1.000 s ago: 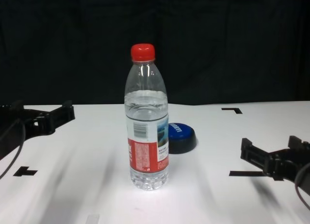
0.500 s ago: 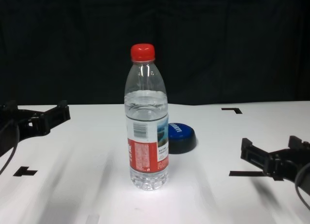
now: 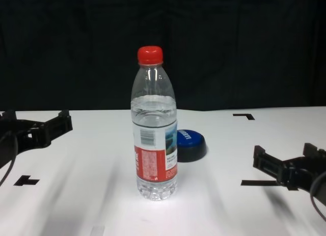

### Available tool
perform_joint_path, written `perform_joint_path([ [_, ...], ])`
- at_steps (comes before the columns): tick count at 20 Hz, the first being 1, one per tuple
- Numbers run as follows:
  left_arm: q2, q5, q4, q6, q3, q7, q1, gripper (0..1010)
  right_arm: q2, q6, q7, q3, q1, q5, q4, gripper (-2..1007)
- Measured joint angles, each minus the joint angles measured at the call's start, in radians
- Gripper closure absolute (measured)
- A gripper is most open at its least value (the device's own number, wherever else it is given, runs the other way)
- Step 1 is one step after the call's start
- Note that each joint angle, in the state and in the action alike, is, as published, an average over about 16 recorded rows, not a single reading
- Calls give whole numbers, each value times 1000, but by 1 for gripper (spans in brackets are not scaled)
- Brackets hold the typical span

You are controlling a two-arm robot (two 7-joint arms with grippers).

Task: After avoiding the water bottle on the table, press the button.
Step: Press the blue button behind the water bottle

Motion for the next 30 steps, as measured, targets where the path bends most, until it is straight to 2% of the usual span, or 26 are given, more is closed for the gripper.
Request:
perform_joint_path([
  [15,-10,8,-27,9,-4,2,35,7,0,0,0,0,0,0,0,3],
  [30,-23,10,-12,4,4,9,29,7,0,0,0,0,0,0,0,2],
])
